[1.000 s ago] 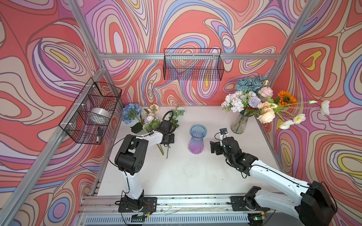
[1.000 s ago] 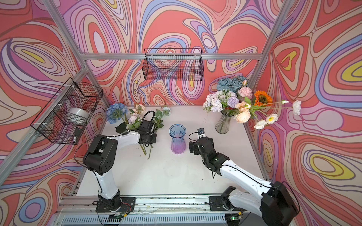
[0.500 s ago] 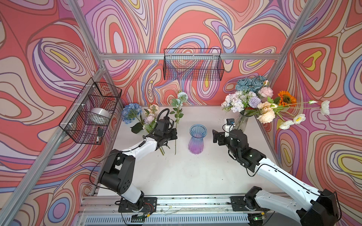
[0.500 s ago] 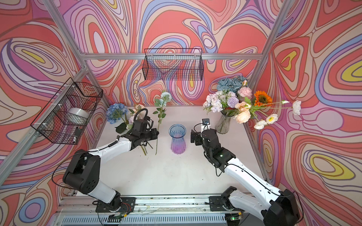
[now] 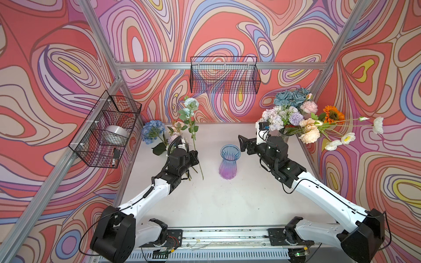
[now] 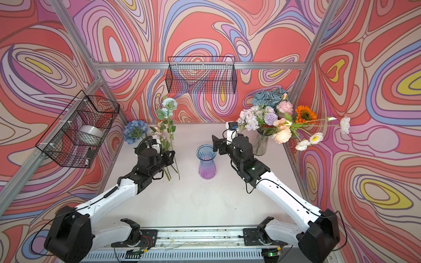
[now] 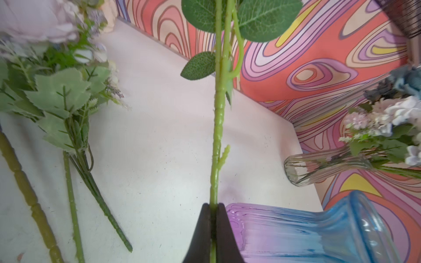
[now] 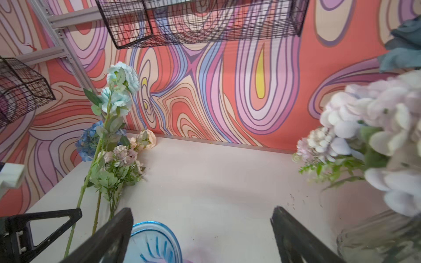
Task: Arrange the flowers into the vase
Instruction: 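Carry the white rose toward the right gripper while the right reaches for it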
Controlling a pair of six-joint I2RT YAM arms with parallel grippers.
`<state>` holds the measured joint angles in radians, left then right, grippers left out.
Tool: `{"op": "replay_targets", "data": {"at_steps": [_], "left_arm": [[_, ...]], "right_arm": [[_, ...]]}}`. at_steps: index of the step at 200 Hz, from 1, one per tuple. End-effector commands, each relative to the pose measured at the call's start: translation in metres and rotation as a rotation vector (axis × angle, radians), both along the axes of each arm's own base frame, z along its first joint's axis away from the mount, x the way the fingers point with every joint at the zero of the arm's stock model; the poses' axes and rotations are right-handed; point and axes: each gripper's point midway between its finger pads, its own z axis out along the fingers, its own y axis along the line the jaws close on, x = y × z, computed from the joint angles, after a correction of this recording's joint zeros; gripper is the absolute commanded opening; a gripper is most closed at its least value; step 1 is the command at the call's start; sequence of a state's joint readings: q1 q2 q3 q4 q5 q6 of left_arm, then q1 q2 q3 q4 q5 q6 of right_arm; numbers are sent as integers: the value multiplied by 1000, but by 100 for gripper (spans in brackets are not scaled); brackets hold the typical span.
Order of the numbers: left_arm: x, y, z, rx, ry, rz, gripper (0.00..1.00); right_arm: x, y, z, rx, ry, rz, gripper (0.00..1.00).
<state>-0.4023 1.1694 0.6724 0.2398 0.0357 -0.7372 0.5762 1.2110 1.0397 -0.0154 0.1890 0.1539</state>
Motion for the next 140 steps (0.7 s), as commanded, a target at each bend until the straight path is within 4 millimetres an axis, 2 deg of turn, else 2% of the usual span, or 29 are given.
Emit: {"op": "replay_targets", "data": {"at_steps": [1,29,50,89,116,140], "left_arm": [[-6,2,55,-9,-199,-5,0],[-23,-20,101,56,-375,-123,0],[-31,-37,122,92,-456,-187,0],[-40,-74,141,107,-553,-315,0],[-51,-100,150,130,-626,-401,0],[-54,-111,150,143,-636,-433,0]], "right_arm": [[1,31,15,29,20,151,94],[-4,72,24,80,63,356,83],[-13,96,37,139,70,506,77],[-33,121,64,257,61,702,70],[-35,130,63,306,91,753,65],[-39,136,62,341,97,803,59]]}}
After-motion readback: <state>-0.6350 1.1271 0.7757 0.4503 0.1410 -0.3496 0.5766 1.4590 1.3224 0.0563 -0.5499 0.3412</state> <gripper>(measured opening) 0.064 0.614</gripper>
